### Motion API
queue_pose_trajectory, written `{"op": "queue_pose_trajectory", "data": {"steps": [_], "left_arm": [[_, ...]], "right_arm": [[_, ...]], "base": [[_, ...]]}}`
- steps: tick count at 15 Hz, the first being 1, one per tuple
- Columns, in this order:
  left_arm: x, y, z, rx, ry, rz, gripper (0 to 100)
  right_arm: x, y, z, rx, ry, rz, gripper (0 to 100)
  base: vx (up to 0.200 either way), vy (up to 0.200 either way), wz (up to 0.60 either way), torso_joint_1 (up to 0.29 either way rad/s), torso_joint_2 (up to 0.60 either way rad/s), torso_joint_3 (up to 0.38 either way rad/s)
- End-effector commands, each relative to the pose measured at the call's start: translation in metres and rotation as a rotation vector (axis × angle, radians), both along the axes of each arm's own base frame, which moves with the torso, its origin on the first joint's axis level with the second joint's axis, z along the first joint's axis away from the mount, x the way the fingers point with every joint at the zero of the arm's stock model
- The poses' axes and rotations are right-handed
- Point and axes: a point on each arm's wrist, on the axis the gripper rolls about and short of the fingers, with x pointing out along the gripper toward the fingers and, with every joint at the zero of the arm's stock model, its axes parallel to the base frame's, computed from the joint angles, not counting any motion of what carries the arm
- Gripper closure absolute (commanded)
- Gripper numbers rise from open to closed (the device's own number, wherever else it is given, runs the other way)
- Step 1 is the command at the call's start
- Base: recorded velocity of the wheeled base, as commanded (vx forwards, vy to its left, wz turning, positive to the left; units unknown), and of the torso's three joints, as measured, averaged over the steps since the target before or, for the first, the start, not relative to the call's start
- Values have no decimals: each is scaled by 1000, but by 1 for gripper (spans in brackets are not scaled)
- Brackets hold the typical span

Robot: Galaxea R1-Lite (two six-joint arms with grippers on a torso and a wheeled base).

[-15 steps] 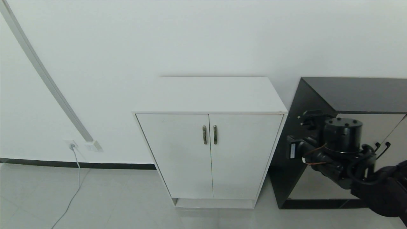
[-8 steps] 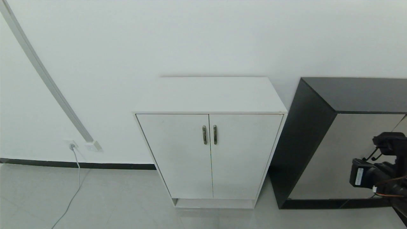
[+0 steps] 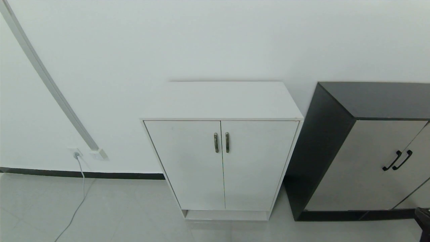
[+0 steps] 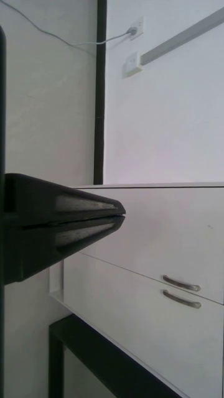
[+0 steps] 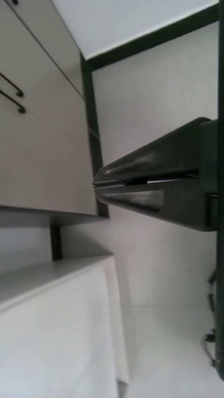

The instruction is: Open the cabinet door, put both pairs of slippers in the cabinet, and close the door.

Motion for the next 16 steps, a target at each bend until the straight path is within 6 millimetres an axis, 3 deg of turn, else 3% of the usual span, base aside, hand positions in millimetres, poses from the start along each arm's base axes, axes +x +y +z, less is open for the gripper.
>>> {"op": "queue_pose_trajectory", "data": {"steps": [1, 4, 7, 16], "left_arm": [[0, 0, 0, -1, 0, -1, 100], [0, 0, 0, -1, 0, 1, 100], [0, 0, 0, -1, 0, 1, 100], [0, 0, 0, -1, 0, 1, 100]], "right_arm": [[-45, -6, 0, 38, -78, 95, 100], [-78, -9, -8, 74, -85, 221, 100], [-94, -10, -19, 102, -107, 319, 100], [-99, -9, -35, 96, -95, 378, 100]], "base": [[0, 0, 0, 0, 0, 0], [0, 0, 0, 0, 0, 0], [0, 0, 0, 0, 0, 0], [0, 0, 0, 0, 0, 0]]}}
